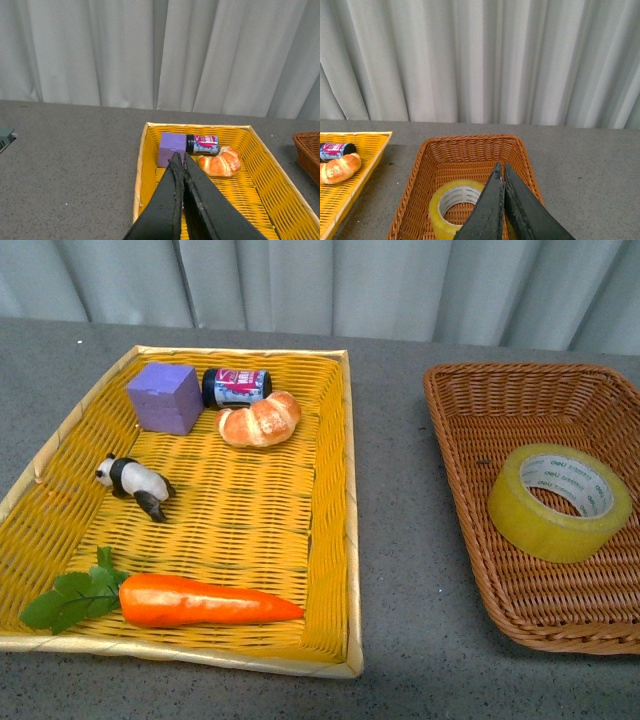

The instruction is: Move tape to another basket

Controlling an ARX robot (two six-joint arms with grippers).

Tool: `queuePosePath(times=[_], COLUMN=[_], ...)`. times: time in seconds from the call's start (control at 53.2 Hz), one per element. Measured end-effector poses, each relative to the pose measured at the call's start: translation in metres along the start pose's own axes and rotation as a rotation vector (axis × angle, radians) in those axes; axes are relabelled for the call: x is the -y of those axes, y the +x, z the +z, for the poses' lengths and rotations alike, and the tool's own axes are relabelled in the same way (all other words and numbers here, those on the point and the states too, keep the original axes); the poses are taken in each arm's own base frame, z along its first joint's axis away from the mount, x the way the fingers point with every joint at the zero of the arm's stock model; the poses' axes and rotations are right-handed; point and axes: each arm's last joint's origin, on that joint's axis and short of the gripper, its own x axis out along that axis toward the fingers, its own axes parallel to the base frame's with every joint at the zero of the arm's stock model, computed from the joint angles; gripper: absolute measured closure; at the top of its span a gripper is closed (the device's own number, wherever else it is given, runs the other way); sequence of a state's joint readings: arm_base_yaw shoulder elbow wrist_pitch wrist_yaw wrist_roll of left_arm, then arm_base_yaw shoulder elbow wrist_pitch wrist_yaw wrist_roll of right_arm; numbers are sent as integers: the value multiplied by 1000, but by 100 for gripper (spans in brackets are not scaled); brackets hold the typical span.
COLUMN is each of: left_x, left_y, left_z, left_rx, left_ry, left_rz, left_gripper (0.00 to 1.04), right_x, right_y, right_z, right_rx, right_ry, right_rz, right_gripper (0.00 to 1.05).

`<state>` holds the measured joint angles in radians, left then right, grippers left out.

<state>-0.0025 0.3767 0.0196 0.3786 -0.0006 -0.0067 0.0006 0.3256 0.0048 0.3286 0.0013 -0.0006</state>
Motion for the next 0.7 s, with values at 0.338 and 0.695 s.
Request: queuePosePath(times=[0.338,0.695], left_x=[0,0], left_y=[-8,-21], left_z=[1,-4], left_rx=[2,-33], left_ry=[0,1], left_rz=[0,-2], left_gripper=[101,101], right_x=[0,0], right_y=[-7,-20], right_z=[0,-3], right_rx=[0,-2], right_ry=[0,0], right_rz=[0,3], right_gripper=[104,104])
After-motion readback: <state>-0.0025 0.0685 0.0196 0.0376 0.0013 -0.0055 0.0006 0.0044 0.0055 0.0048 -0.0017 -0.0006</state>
